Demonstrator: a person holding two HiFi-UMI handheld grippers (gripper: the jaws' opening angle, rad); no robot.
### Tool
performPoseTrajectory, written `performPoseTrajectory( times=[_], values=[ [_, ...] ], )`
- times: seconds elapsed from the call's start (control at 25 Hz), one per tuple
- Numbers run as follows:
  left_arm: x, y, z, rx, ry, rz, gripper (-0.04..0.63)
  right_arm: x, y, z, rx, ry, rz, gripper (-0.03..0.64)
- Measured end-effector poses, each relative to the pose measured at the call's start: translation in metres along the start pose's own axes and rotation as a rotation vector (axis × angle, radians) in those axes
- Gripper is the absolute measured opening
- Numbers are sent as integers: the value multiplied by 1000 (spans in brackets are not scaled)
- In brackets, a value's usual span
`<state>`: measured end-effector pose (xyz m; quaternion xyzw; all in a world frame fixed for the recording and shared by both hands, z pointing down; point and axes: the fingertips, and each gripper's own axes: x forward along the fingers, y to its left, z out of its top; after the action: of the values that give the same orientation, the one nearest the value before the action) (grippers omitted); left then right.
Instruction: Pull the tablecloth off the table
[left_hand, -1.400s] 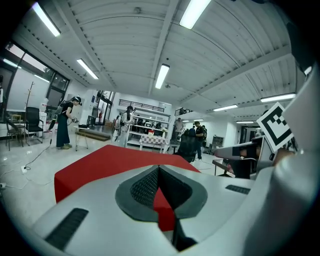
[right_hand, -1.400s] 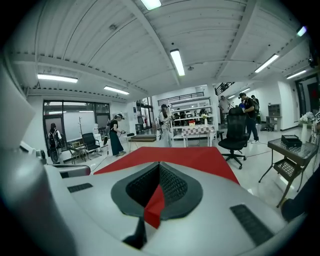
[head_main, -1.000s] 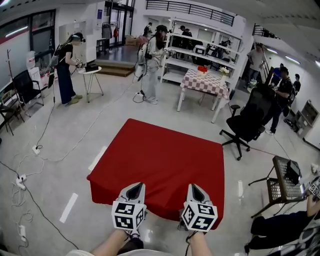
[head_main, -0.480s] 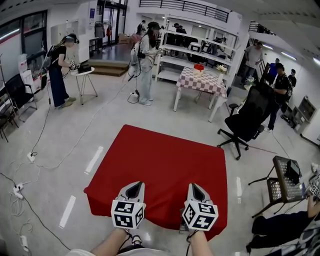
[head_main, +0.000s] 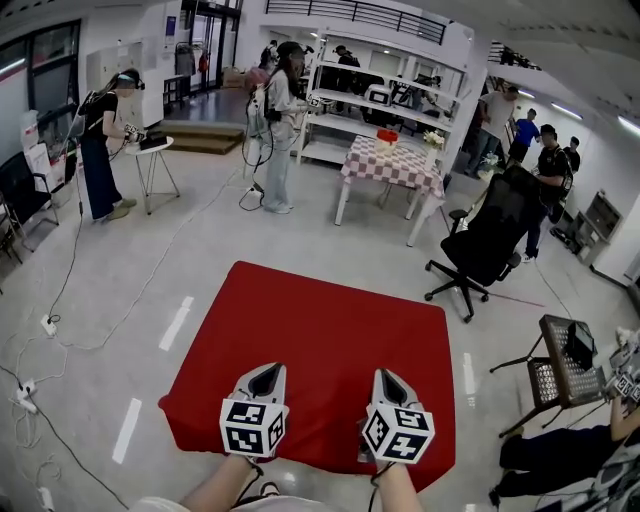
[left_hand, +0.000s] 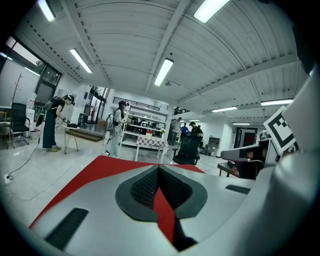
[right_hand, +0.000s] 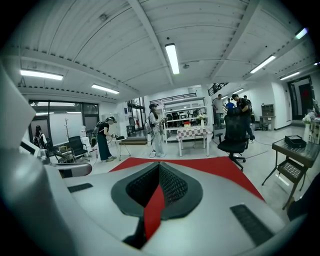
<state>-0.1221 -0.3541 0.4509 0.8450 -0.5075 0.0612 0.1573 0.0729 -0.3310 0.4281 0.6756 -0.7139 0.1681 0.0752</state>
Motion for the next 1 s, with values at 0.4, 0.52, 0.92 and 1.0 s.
performPoseTrajectory(
  times=[0.4, 0.52, 0.92, 1.0],
  values=[
    [15, -3, -25, -40, 71, 52, 15, 12, -25, -19, 12, 74, 30, 25],
    [7, -9, -33, -33, 102, 68, 15, 14, -24, -18, -3, 86, 69, 25],
    [-12, -18, -64, -44, 165, 154, 15, 13, -31, -45, 9, 168, 139, 25],
    [-16, -20, -71, -52, 179, 149, 15, 9, -29, -51, 5, 182, 145, 25]
  ],
)
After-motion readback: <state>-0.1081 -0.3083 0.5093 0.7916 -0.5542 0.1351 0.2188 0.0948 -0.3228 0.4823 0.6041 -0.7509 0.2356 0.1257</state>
